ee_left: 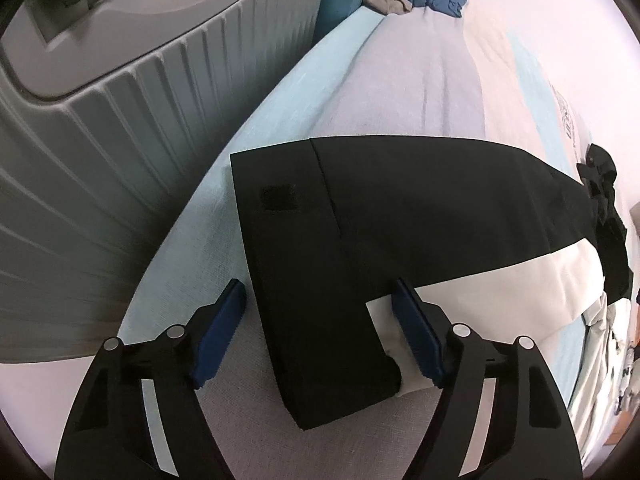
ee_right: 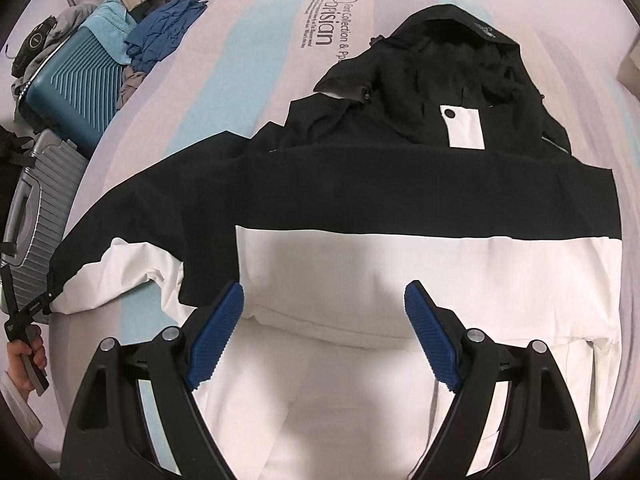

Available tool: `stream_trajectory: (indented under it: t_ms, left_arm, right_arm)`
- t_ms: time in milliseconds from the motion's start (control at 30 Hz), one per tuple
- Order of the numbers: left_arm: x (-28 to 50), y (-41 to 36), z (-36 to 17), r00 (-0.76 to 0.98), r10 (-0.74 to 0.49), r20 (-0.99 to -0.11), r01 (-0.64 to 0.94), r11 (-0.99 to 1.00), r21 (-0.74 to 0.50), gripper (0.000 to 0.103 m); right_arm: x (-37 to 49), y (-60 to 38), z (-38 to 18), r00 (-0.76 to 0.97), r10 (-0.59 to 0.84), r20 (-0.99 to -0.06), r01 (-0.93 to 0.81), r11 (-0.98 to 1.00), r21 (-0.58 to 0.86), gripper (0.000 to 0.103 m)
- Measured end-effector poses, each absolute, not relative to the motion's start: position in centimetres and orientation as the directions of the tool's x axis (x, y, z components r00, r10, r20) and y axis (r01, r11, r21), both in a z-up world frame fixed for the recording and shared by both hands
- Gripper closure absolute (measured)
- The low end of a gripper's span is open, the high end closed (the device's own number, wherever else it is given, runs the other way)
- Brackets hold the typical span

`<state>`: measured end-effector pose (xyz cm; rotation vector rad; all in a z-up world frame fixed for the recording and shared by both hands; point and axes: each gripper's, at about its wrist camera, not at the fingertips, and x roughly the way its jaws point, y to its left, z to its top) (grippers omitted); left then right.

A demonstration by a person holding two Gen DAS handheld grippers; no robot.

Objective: Fold large clothes
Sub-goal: 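Close the left gripper on the other black sleeve cuff, then lift the held sleeve up off the bed with the left gripper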

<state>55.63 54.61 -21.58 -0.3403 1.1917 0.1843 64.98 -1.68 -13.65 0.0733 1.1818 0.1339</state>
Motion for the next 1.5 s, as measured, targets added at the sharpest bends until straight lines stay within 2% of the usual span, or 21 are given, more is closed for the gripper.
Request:
stream_trajectory:
  t_ms: [67, 133, 300, 700, 1100, 1500]
  left_arm:
    - [55.7, 54.6, -21.7, 0.357, -0.036, -0.934, -0.329, 0.93, -0.162, 0.024]
    - [56.0, 54.2, -21.5, 0.352, -0.024, -0.936, -0.323, 0.935, -0.146, 0.027]
    - [55.9, 53.6, -21.1, 0.345, -0.001, -0.939, -0.316, 0.941, -0.118, 0.048]
    - [55.6, 52.3, -18.4, 0.346, 0.134, -0.928, -0.357, 0.934, 0.001, 0.08]
    - [55.3, 50.7, -15.5, 0.379, 0.169, -0.91, -0.347, 0.937, 0.03, 0.095]
    - [56.3, 43.8, -11.3, 0.423, 0.166, -0.891, -0.311, 0.95, 0.029, 0.097]
  right_arm:
    - [65.0, -1.9, -13.6, 0.383, 0.134, -0.914, -0.069, 0.991, 0.117, 0.024]
    - [65.1, -2.2, -13.7, 0.387, 0.129, -0.913, -0.063, 0.992, 0.113, 0.024]
    - [65.2, -3.4, -13.6, 0.392, 0.131, -0.911, -0.044, 0.991, 0.124, 0.024]
    - [64.3, -5.5, -13.8, 0.387, 0.128, -0.913, -0.021, 0.991, 0.13, 0.024]
    - [63.1, -7.0, -14.0, 0.39, 0.138, -0.911, -0.003, 0.989, 0.148, 0.024]
    - [62.8, -10.1, -13.6, 0.425, 0.116, -0.898, 0.028, 0.99, 0.14, 0.022]
